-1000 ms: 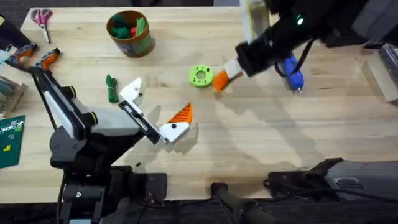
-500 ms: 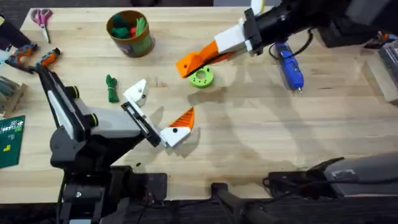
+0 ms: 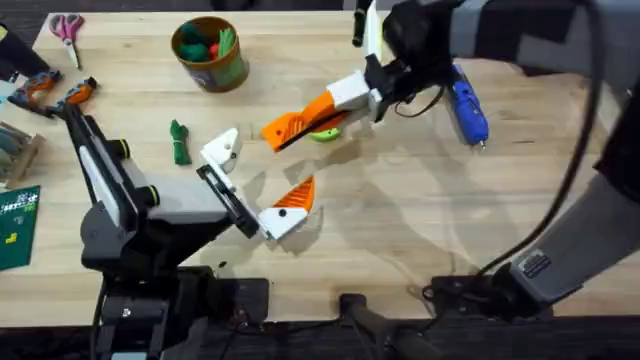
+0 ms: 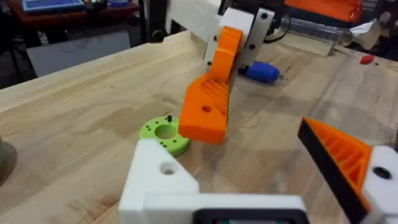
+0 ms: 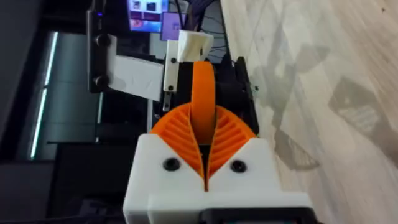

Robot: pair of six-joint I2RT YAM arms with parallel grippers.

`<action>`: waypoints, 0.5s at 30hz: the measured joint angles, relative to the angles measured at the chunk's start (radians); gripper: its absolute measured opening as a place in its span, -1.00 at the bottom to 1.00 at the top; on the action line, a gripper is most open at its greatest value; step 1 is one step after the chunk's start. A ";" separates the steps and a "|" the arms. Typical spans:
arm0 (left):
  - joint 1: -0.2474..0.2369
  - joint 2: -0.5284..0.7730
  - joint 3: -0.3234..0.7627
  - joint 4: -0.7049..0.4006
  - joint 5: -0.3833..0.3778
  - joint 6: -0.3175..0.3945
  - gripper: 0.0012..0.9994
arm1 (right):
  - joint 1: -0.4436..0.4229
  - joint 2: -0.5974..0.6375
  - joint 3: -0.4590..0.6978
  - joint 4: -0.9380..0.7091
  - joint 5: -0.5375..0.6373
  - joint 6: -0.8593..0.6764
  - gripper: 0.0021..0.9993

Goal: Pick up the gripper from the table and insert it into the empty holder that is missing its gripper. Then pick up a screw, insert it into the mounting hole, and use the screwdriver to tighten it. Finally, clean up the table by picking up the vegetable and placing it into the bucket.

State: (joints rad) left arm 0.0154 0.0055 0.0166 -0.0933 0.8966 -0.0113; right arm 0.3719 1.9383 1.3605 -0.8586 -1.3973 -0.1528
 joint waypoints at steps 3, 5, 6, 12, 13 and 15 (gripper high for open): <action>0.000 0.000 0.000 -0.001 0.009 0.003 0.95 | 0.032 0.019 0.000 0.007 -0.031 -0.008 -0.98; 0.000 0.000 0.000 -0.003 0.018 0.003 0.95 | 0.058 0.019 0.000 0.025 -0.045 0.003 -0.98; 0.000 0.000 0.000 -0.004 0.024 0.003 0.95 | 0.071 0.019 0.000 0.039 -0.050 0.015 -0.98; 0.000 0.000 0.000 -0.004 0.031 0.003 0.95 | 0.119 0.019 0.000 0.123 -0.063 0.110 -0.98; 0.000 0.000 0.000 -0.004 0.031 0.003 0.95 | 0.119 0.019 0.000 0.127 -0.063 0.124 -0.98; 0.000 0.000 0.000 -0.004 0.031 0.003 0.95 | 0.119 0.019 0.000 0.128 -0.063 0.143 -0.98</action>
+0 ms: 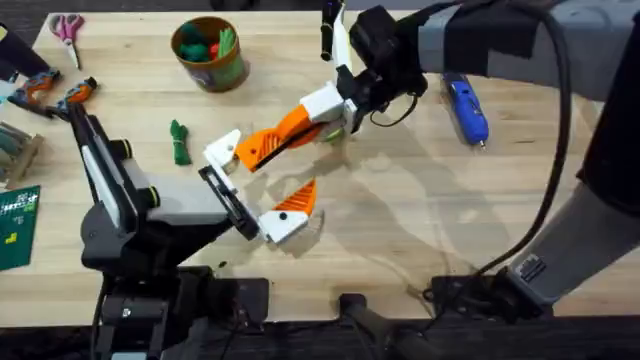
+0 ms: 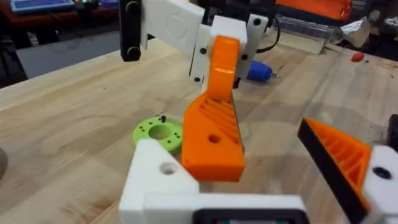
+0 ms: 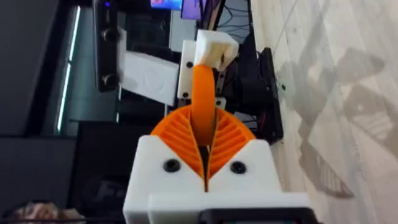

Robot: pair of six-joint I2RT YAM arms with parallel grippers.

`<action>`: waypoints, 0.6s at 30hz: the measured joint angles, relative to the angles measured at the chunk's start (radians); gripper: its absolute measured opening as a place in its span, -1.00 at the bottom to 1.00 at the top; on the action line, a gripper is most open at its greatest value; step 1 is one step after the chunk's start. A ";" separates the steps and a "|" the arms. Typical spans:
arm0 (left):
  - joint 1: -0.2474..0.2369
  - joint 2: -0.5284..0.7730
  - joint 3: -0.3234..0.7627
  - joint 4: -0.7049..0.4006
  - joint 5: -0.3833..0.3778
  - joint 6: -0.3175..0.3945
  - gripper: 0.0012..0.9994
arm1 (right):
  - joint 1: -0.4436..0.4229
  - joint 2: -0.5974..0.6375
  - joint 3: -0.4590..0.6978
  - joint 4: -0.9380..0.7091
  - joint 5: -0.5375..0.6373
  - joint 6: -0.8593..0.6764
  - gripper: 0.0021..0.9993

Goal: Pick up the gripper from the table and insert it into the empty holder that is missing its gripper. Then pick up a screw, insert it into the mounting hole, and use the screwdriver to tighten it. Finally, clean up the table by picking up the vegetable and placing it into the bucket.

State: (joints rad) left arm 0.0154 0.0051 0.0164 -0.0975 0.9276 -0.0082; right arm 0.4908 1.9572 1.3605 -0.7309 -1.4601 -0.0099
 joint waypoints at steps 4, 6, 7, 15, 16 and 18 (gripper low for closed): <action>0.000 0.000 0.000 0.000 0.000 0.000 0.95 | -0.001 0.000 0.000 0.001 0.011 0.029 -0.98; 0.000 0.000 0.000 0.000 0.001 0.000 0.95 | -0.001 0.000 0.000 0.002 0.025 0.040 -0.98; 0.000 0.000 0.000 0.000 0.002 0.000 0.95 | -0.001 0.000 0.000 0.003 0.032 0.042 -0.98; 0.000 0.000 0.000 0.000 0.004 0.000 0.95 | -0.001 0.000 0.000 0.039 0.054 0.071 -0.98; 0.000 0.000 0.000 0.000 0.004 0.000 0.95 | -0.001 0.000 0.000 0.051 0.054 0.077 -0.98; 0.000 0.000 0.000 -0.001 0.004 0.000 0.95 | -0.001 0.000 0.000 0.072 0.054 0.093 -0.98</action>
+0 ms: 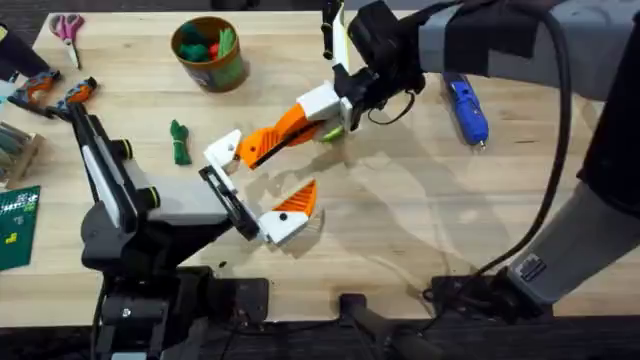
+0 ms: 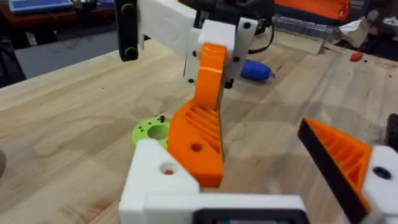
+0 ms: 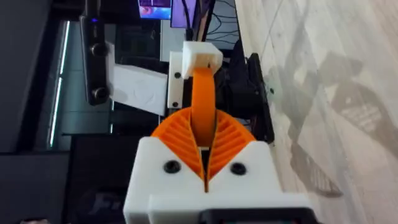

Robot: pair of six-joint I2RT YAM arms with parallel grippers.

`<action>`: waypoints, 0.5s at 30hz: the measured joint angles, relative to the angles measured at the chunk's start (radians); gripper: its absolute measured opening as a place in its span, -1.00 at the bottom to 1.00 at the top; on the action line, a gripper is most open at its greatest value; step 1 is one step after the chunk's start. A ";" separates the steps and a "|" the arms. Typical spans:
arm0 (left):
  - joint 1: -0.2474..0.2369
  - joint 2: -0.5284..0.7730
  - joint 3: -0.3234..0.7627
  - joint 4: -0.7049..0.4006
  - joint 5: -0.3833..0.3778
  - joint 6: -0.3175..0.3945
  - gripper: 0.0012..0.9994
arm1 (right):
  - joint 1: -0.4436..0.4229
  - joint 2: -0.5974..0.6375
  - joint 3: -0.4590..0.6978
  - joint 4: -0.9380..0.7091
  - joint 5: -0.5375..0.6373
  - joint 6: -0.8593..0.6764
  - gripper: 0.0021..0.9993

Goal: Pick up the gripper from the table and insert it into the empty holder that is missing its gripper. Then pick up a screw, insert it into the mounting hole, and use the screwdriver to tighten it. Finally, clean up the table by picking up the vegetable and placing it into the bucket.

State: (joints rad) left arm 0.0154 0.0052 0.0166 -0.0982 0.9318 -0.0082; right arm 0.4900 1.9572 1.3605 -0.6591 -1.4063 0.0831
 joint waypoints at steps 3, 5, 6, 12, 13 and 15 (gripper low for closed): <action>0.000 0.000 0.000 0.000 -0.001 0.000 0.95 | 0.000 0.000 0.000 0.029 0.000 0.026 -0.98; 0.000 0.000 0.000 0.000 -0.001 0.000 0.95 | 0.000 0.000 0.000 0.035 0.000 0.042 -0.98; 0.000 0.000 0.000 0.000 -0.001 0.000 0.95 | 0.000 0.000 0.000 0.035 0.000 0.045 -0.98; 0.000 0.000 0.000 0.000 -0.001 0.000 0.95 | 0.001 0.000 0.000 0.036 0.000 0.060 -0.98; 0.000 0.000 0.000 0.000 -0.002 0.000 0.95 | 0.002 0.000 0.000 0.037 0.000 0.061 -0.98; 0.000 0.000 0.000 0.000 -0.005 0.000 0.95 | 0.006 0.000 0.000 0.038 0.000 0.067 -0.98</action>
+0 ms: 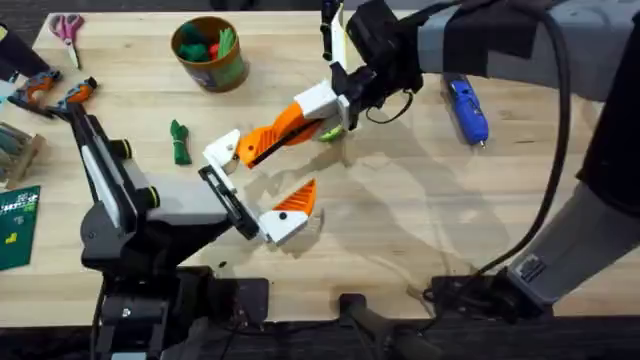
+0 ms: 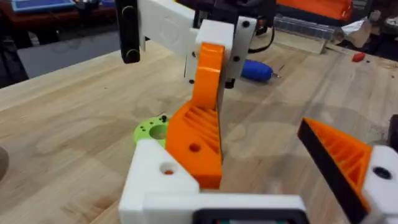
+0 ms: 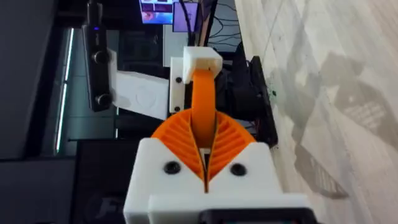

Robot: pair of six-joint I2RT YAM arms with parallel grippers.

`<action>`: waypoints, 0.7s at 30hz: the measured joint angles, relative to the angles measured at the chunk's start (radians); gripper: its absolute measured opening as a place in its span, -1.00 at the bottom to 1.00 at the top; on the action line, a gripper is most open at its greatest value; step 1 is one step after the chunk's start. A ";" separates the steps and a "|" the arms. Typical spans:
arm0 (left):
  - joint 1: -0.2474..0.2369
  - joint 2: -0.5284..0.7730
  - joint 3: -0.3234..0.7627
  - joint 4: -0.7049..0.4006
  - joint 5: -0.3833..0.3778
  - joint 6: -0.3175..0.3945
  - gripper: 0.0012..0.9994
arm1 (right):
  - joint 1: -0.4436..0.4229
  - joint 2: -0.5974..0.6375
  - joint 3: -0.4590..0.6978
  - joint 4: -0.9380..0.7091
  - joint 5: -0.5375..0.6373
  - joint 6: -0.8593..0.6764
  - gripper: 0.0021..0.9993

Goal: Pick up the gripper from the table and insert it into the empty holder that is missing its gripper. Then pick up a screw, insert it into the mounting hole, and use the screwdriver to tighten it. Finally, clean up the table by picking up the vegetable and placing it into the bucket.

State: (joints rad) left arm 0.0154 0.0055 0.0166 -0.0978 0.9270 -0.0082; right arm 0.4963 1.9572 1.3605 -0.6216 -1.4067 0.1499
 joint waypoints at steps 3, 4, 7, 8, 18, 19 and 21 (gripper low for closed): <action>0.000 0.000 0.000 0.000 -0.004 0.000 0.95 | 0.009 0.000 0.000 0.003 0.000 0.003 -0.98; 0.000 0.000 0.000 0.000 -0.006 0.000 0.95 | 0.011 0.000 0.000 0.003 0.000 0.004 -0.98; 0.000 0.000 0.000 0.000 -0.007 0.000 0.95 | 0.012 0.001 0.000 0.003 0.000 0.008 -0.98; 0.000 0.000 0.000 0.000 -0.007 0.000 0.95 | 0.012 0.002 0.000 0.004 -0.001 0.008 -0.98; 0.006 0.000 0.000 0.001 -0.024 -0.001 0.95 | 0.021 0.038 0.000 0.093 -0.035 0.018 -0.98; 0.006 0.000 0.000 0.001 -0.028 -0.001 0.95 | 0.023 0.038 0.000 0.101 -0.035 0.025 -0.98; 0.006 0.000 0.000 0.001 -0.033 -0.001 0.95 | 0.025 0.039 0.000 0.115 -0.035 0.038 -0.98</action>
State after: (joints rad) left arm 0.0213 0.0055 0.0166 -0.0967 0.8936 -0.0090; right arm 0.5217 1.9957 1.3605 -0.5064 -1.4414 0.1875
